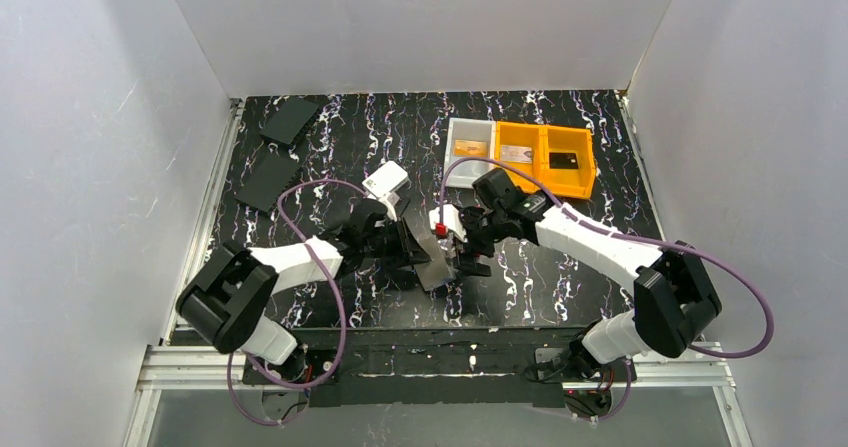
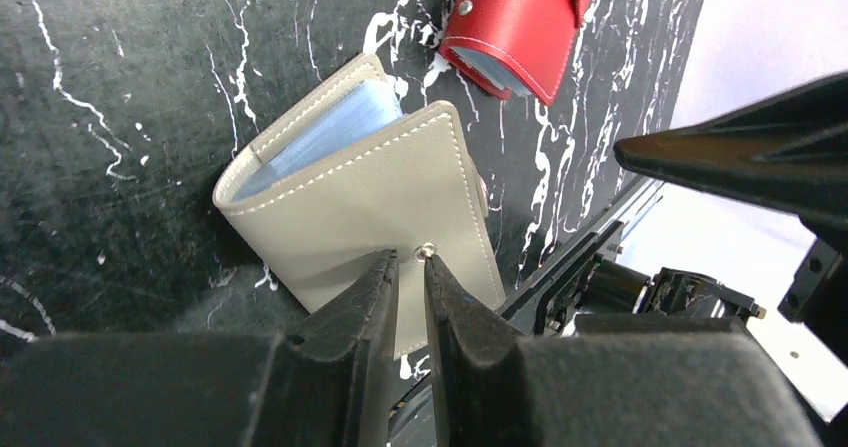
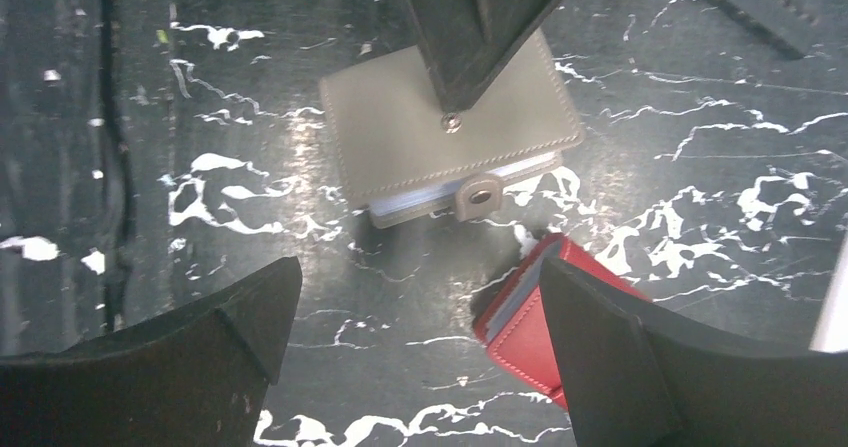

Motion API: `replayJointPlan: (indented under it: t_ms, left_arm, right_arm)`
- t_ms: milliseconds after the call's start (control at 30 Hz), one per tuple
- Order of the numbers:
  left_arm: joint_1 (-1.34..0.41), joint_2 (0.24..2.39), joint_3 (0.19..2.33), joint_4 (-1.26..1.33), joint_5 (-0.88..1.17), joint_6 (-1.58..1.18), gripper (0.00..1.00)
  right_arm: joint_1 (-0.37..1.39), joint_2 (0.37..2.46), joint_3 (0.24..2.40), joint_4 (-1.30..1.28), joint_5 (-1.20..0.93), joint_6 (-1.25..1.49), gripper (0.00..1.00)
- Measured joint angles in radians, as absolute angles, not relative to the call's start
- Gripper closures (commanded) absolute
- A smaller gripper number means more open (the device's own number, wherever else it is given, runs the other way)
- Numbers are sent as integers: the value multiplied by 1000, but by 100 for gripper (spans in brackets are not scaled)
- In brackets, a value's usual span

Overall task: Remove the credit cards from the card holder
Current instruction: Close the card holder at the center of the board, then reset both arms

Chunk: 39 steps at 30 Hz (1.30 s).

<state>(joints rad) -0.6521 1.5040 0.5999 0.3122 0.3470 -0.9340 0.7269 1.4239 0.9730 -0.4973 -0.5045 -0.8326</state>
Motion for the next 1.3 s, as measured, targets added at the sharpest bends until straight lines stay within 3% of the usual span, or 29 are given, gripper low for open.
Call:
replayJointPlan:
  t_ms: [67, 167, 233, 367, 400, 567, 733, 900, 1300]
  left_arm:
    - [-652, 1460, 582, 302, 342, -926, 80]
    - [-652, 1357, 553, 282, 328, -902, 63]
    - [-646, 1274, 541, 270, 322, -880, 48]
    - [-595, 1114, 508, 262, 322, -856, 8]
    - [-572, 1081, 496, 262, 323, -853, 2]
    - [-407, 939, 463, 246, 394, -866, 2]
    - [-309, 926, 481, 217, 542, -887, 2]
    - [-250, 902, 551, 89, 607, -879, 2]
    - [-223, 807, 869, -384, 501, -629, 2]
  right_arm:
    - [709, 1427, 988, -541, -537, -836, 2]
    - [625, 1411, 997, -592, -609, -839, 2]
    - [529, 1375, 994, -611, -659, -831, 2]
    - [324, 1231, 963, -596, -709, -778, 2]
    - [275, 1196, 955, -588, -717, -757, 2]
    - [23, 1063, 914, -497, -728, -576, 2]
    - [-140, 1039, 914, -435, -686, -357, 2]
    - [-160, 1021, 962, -457, -673, -258, 2]
    - [-167, 923, 1019, -462, -498, 38, 2]
